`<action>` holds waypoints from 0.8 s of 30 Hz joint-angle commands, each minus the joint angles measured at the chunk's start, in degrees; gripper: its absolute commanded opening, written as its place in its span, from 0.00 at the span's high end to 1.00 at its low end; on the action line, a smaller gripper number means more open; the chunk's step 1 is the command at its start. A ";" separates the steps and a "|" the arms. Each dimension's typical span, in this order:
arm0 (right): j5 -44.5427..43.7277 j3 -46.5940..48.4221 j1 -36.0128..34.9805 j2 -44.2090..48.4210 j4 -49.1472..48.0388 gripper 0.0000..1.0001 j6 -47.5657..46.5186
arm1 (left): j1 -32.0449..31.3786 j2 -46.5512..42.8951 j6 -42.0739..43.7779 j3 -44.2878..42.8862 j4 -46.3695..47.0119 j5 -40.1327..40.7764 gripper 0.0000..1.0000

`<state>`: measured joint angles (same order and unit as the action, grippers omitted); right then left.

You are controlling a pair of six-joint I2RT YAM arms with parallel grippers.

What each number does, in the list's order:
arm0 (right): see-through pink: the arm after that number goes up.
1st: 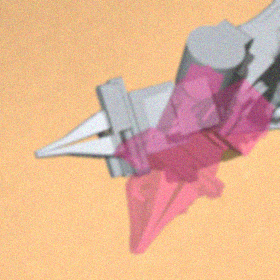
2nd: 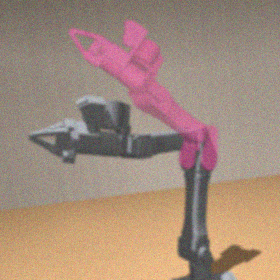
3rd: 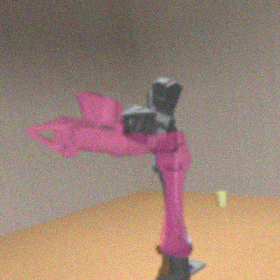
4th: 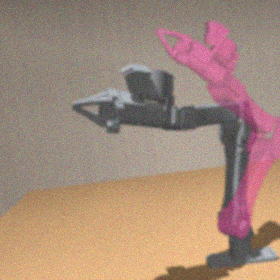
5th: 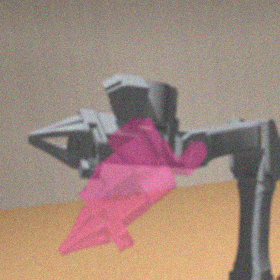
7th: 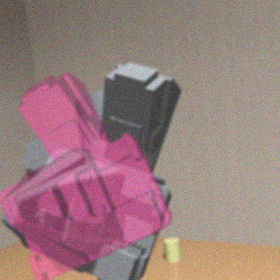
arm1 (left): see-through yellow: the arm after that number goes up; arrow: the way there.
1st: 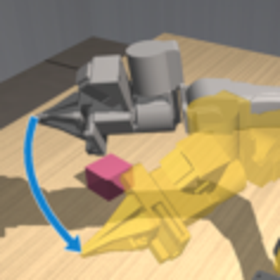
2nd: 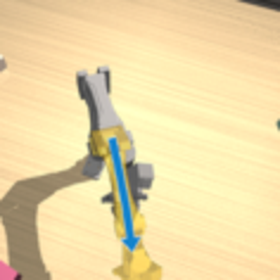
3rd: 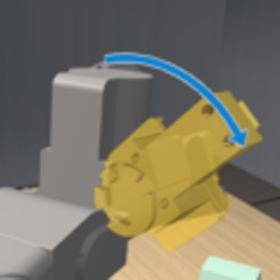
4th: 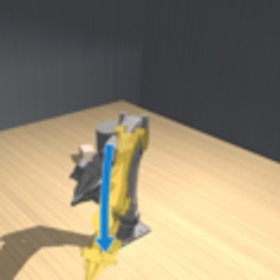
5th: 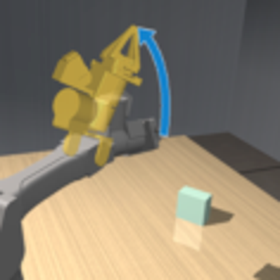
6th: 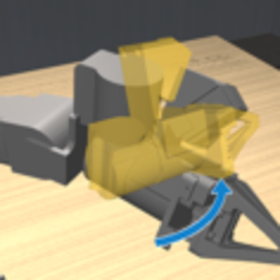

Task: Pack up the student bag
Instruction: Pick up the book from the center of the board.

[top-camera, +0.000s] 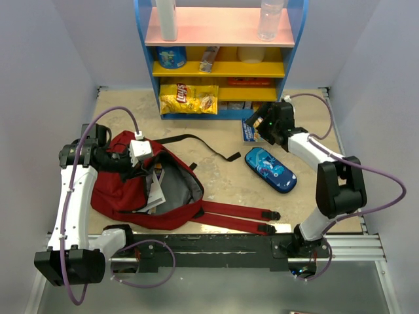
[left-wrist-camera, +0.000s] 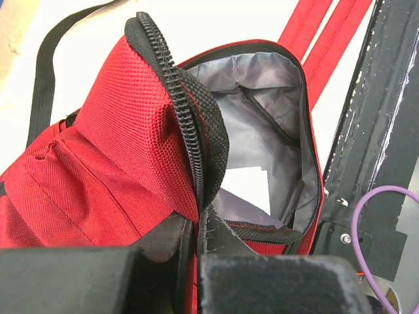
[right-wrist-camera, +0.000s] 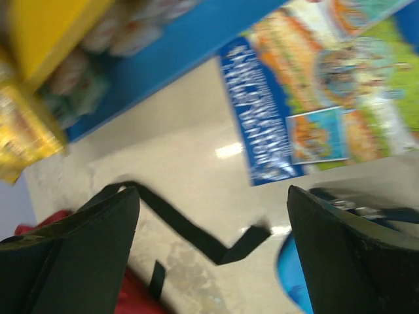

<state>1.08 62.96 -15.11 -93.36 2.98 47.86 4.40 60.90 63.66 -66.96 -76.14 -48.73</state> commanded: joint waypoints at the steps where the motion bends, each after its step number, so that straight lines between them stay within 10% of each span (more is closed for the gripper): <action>1: 0.85 -2.57 6.75 -1.56 4.14 0.05 4.96 | -0.36 -0.35 1.47 -0.63 0.82 -3.13 1.00; 24: -8.46 -6.44 11.95 -8.77 -9.83 0.11 12.70 | -0.36 2.82 0.68 -1.68 3.01 -3.13 1.00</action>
<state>-3.79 55.92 -3.49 -101.89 -2.68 57.65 4.36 63.20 63.66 -66.94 -75.70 -48.86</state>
